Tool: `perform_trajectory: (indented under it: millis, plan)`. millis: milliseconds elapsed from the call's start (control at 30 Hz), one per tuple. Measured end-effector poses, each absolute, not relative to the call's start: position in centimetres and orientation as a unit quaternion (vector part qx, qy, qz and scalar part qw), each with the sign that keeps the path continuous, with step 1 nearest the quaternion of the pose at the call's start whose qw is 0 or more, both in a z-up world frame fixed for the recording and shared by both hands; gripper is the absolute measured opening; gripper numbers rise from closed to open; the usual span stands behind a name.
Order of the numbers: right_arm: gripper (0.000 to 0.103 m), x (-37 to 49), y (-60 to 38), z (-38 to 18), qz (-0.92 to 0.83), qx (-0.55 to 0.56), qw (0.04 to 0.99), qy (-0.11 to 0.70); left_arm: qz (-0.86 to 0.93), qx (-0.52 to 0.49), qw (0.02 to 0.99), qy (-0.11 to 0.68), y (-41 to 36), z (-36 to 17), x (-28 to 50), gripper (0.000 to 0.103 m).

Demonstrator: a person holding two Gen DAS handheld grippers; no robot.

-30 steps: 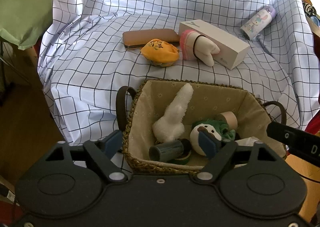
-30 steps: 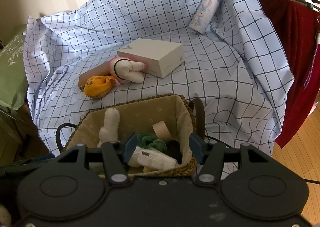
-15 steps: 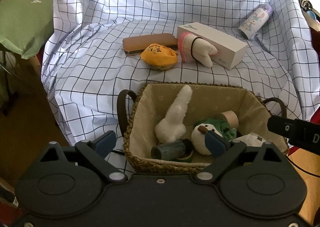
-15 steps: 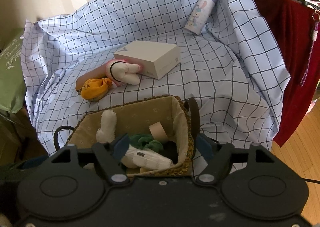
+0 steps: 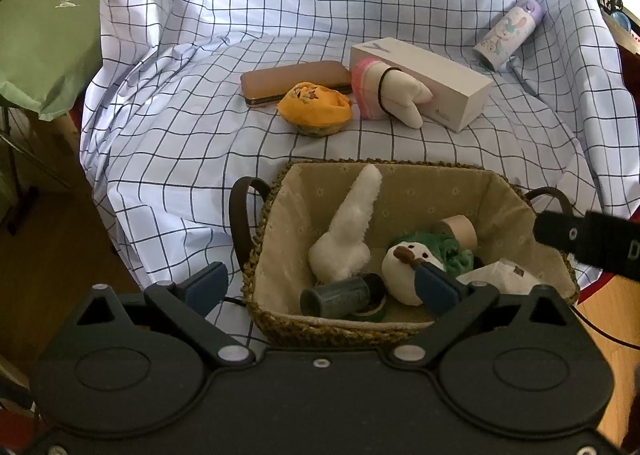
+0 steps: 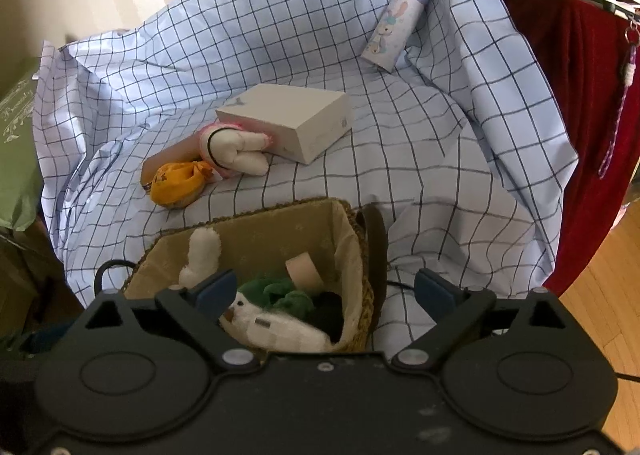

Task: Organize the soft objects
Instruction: 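Move both grippers away from the basket toward the orange pouch and cloth bundle, then close the left gripper on the orange embroidered pouch while the right gripper approaches the cloth bundle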

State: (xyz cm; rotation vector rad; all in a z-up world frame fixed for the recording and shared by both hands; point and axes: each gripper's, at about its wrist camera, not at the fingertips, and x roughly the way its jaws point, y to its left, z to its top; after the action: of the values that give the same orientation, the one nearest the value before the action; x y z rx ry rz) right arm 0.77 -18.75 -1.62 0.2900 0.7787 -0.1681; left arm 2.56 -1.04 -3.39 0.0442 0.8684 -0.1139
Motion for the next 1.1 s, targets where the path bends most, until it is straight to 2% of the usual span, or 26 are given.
perform_trajectory:
  millis: [133, 667, 1100]
  plan:
    - [0.103, 1.5, -19.0, -0.8, -0.088, 0.134, 0.919, 0.361, -0.057, 0.02, 0.905, 0.42, -1.0, -3.0, 3.0, 0.099]
    - [0.103, 7.7, -18.5, 0.3, -0.059, 0.128, 0.931, 0.337, -0.041, 0.039, 0.905, 0.421, -0.5, -3.2, 9.6, 0.1]
    - [0.103, 12.9, -17.5, -3.0, -0.094, 0.129, 0.92, 0.359, -0.046, 0.062, 0.909, 0.41, -1.6, -4.5, 16.4, 0.1]
